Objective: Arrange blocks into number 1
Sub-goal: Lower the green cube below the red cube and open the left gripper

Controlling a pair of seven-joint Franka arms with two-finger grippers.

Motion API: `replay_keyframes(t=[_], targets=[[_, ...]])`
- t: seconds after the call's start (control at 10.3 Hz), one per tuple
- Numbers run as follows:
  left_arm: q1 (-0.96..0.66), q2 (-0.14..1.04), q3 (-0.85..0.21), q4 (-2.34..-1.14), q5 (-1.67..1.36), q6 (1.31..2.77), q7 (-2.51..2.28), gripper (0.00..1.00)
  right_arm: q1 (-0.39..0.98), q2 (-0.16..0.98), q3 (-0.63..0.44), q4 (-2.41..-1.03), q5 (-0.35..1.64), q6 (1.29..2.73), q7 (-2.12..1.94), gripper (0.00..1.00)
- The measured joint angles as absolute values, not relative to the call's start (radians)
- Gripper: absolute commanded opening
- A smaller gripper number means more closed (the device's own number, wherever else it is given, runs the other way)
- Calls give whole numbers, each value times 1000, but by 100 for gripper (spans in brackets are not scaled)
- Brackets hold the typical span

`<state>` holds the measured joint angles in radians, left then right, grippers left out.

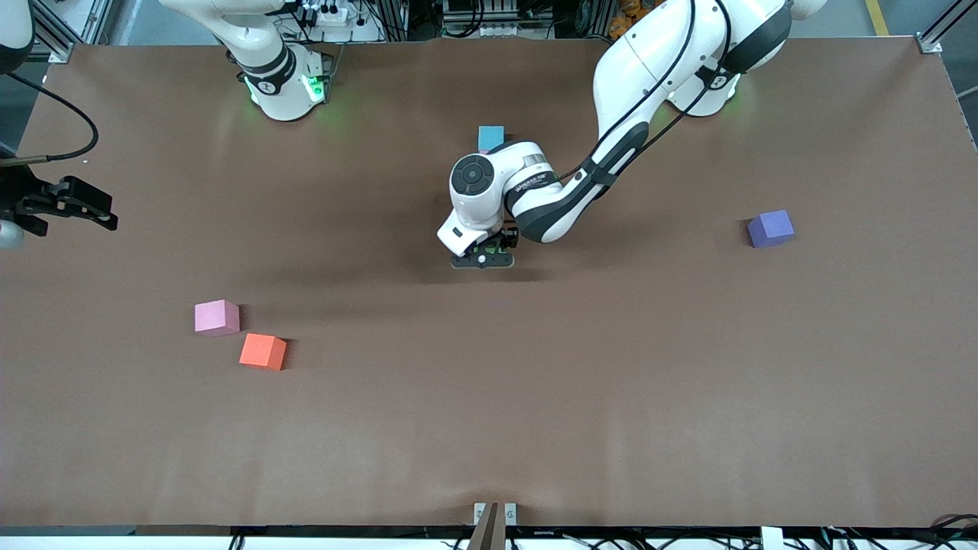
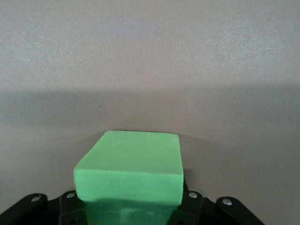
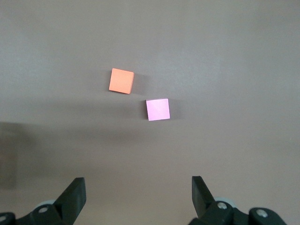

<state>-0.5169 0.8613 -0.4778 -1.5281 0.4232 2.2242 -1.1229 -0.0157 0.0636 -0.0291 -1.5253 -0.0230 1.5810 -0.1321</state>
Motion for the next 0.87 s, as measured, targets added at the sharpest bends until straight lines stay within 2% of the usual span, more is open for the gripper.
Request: replay_keyframes(t=[0.49, 0.58, 0.68, 0.87], targets=[[-526, 861, -479, -1528, 423, 2207, -1123, 0, -16, 64, -28, -1507, -23, 1580, -128, 100], [-526, 860, -481, -1528, 423, 2200, -1123, 73, -16, 64, -29, -1507, -23, 1581, -128, 100], [-527, 859, -481, -1529, 423, 2195, -1123, 100, -16, 64, -29, -1507, -23, 1581, -128, 100], [-530, 860, -481, -1545, 422, 2187, -1153, 100, -16, 64, -29, -1507, -23, 1581, -127, 100]])
